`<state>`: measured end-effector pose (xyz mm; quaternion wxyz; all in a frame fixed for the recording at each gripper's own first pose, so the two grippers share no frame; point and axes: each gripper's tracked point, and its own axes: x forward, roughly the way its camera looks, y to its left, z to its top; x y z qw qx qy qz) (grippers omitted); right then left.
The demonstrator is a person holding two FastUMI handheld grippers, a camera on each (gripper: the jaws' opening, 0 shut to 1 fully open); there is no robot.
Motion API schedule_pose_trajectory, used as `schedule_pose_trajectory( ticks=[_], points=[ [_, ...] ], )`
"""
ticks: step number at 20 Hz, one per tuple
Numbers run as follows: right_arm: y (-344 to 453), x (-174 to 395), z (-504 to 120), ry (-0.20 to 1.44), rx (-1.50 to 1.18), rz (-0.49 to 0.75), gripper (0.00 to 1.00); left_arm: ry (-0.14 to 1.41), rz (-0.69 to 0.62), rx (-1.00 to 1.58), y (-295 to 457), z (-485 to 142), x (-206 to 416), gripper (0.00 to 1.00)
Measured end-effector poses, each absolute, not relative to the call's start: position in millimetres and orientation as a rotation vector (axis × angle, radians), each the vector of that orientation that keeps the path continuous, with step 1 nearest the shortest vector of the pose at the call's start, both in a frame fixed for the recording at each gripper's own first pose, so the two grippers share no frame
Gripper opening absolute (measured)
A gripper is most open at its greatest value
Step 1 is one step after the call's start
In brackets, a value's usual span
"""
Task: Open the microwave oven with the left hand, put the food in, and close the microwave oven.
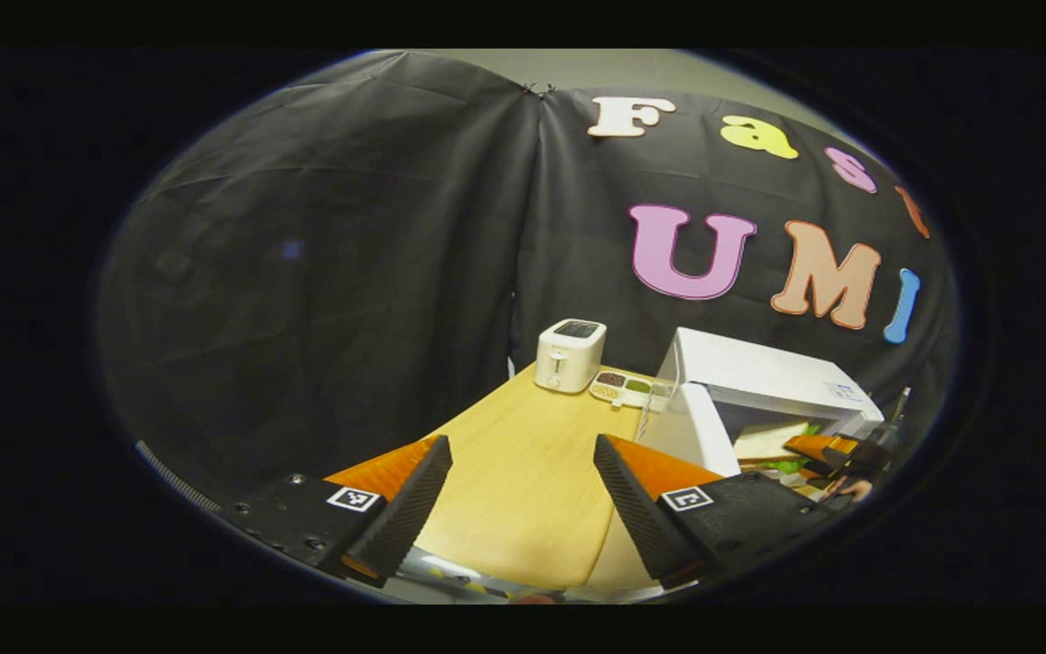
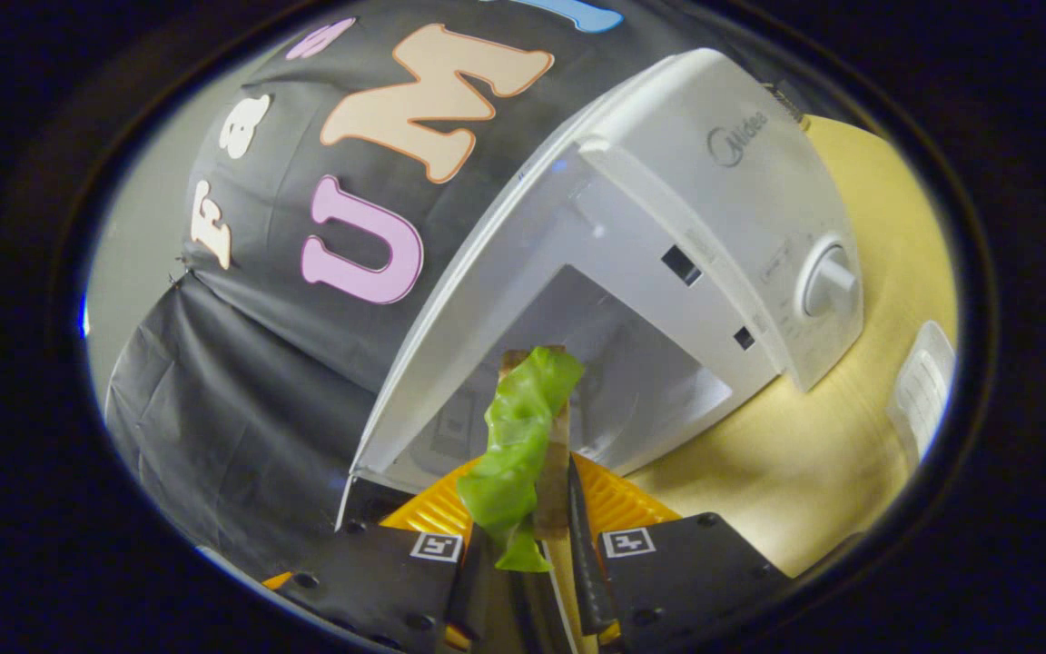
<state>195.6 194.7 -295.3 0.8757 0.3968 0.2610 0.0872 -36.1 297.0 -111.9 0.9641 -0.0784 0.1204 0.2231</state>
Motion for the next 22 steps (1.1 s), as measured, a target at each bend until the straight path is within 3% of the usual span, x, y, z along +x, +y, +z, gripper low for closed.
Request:
schedule_pose_trajectory(
  ticks=[6, 15, 19, 22],
  points=[
    [202.6, 233.5, -326.5, 0.506, 0.748, 0.114, 0.41, 0.264, 0.446, -0.182, 298.4, -121.1, -33.0, 0.94],
    [183.8, 256.1, -335.8, 0.445, 0.662, -0.021, 0.41, 0.288, 0.455, -0.207, 296.9, -129.1, -37.7, 0.97],
    [166.5, 264.9, -349.1, 0.439, 0.547, -0.099, 0.51, 0.292, 0.459, -0.198, 298.0, -130.4, -39.9, 0.97],
    [156.3, 261.2, -342.7, 0.425, 0.506, -0.111, 0.77, 0.299, 0.458, -0.192, 298.3, -131.9, -41.3, 0.97]
  ],
)
